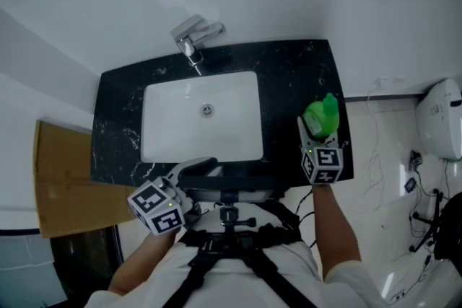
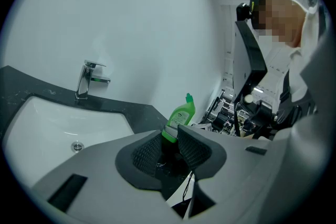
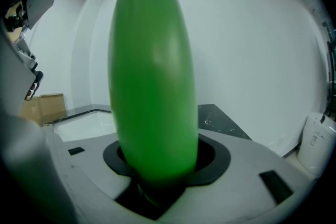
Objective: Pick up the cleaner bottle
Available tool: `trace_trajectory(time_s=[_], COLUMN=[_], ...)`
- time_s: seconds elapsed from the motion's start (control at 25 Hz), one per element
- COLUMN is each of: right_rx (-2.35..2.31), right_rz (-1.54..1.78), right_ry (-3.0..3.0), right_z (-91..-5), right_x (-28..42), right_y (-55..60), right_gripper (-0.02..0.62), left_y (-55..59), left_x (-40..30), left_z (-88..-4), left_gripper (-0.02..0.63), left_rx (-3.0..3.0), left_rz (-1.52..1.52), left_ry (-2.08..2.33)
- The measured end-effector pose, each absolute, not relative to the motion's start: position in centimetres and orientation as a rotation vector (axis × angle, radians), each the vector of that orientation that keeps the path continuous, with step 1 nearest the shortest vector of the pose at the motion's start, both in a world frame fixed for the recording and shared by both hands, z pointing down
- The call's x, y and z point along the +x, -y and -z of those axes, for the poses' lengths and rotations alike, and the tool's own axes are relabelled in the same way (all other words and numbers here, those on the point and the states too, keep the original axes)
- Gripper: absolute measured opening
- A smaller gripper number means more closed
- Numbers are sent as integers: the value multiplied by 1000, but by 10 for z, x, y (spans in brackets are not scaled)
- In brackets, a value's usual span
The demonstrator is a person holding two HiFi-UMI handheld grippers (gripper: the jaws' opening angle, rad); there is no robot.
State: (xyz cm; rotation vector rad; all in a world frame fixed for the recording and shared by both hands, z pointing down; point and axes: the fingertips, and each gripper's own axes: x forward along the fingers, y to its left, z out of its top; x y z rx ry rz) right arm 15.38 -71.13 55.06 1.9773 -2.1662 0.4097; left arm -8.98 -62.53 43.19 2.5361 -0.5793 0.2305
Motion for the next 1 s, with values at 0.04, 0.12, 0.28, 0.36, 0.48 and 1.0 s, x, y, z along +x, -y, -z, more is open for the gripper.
trace_trajectory(time_s=[0.04, 0.12, 0.28, 0.36, 0.48, 1.0], right_rx=[1978, 1982, 1988, 1987, 1985, 1979], right_rz=[-411, -412, -417, -417, -416, -418], right_ry=[2165, 2162, 2164, 2167, 2167, 2170], right_z=[-551, -551, -551, -550, -550, -551], right_x=[154, 153, 152, 152, 153, 153], right_y=[711, 711, 712, 711, 711, 713], right_gripper=[193, 194, 195, 195, 195, 195], left_y=[625, 625, 625, 625, 625, 623], left_x=[-90, -90, -90, -90, -90, -88], left_z=[-432, -432, -433, -433, -433, -431], left_gripper=[98, 98, 99, 99, 98, 99], left_rx=[2536, 2534, 2533, 2533, 2534, 2544], left_rz=[-230, -229, -229, -230, -228, -237], left_ry=[578, 576, 574, 576, 581, 581])
